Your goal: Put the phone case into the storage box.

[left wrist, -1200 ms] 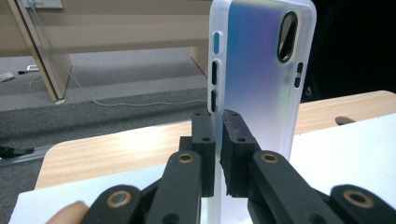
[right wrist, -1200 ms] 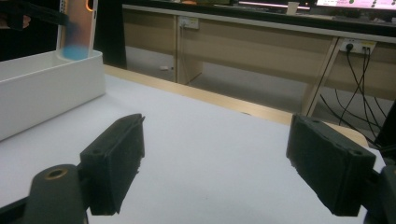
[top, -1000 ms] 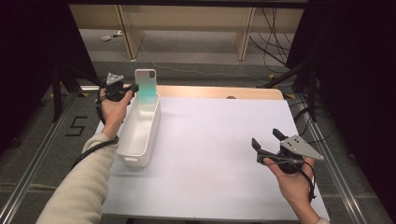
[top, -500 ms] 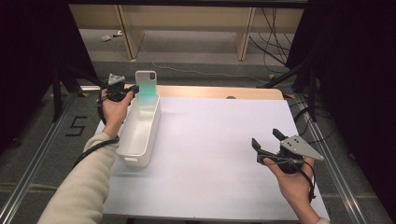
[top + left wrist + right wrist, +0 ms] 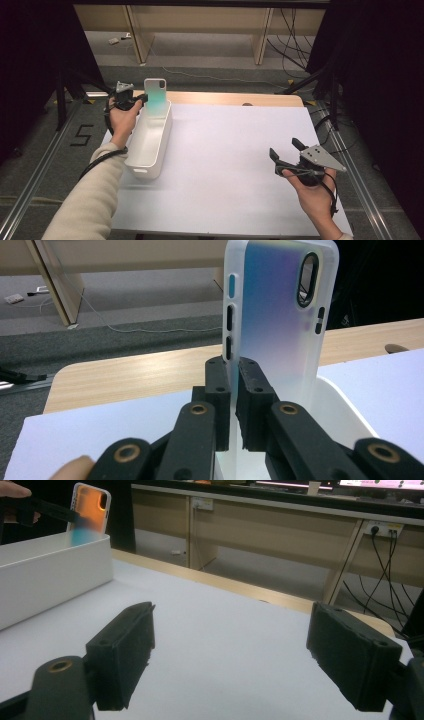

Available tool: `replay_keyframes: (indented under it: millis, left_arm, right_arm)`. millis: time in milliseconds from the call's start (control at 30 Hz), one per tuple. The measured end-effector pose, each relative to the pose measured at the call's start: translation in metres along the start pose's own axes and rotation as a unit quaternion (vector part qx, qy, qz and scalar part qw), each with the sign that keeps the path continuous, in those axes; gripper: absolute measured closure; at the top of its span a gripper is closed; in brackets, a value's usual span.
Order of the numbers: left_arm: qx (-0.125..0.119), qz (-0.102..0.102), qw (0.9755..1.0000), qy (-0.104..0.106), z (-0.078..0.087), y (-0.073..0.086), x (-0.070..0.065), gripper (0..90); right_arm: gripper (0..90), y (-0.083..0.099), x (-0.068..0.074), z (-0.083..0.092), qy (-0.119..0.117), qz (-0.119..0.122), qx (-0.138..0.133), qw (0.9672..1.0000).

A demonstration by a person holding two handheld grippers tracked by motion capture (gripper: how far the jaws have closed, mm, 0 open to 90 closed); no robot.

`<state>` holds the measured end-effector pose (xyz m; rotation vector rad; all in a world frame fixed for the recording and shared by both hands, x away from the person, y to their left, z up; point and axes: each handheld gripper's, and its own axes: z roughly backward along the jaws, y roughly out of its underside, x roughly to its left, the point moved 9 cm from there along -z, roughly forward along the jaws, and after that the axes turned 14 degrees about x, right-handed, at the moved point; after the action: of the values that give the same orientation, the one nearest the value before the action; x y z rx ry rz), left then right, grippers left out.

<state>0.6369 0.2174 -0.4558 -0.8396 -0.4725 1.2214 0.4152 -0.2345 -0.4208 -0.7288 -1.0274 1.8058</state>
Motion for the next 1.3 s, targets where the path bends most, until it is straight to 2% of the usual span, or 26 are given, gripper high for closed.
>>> replay_keyframes:
  millis: [100, 633, 1300]
  left_arm:
    - [0.004, -0.005, 1.0, -0.006, -0.002, 0.001, 0.0, 84.5]
    - [0.013, -0.002, 0.9998, -0.012, -0.005, 0.003, 0.001, 84.4]
    - [0.033, 0.001, 0.9994, -0.011, -0.012, 0.008, 0.001, 84.1]
  right_arm:
    - [20.2, 0.0, 0.0, 0.0, 0.001, 0.0, 0.0, 1.0]
    - [20.2, 0.0, 0.0, 0.0, -0.002, 0.0, 0.001, 1.0]
    - [20.3, -0.001, 0.0, -0.001, 0.001, 0.002, -0.002, 1.0]
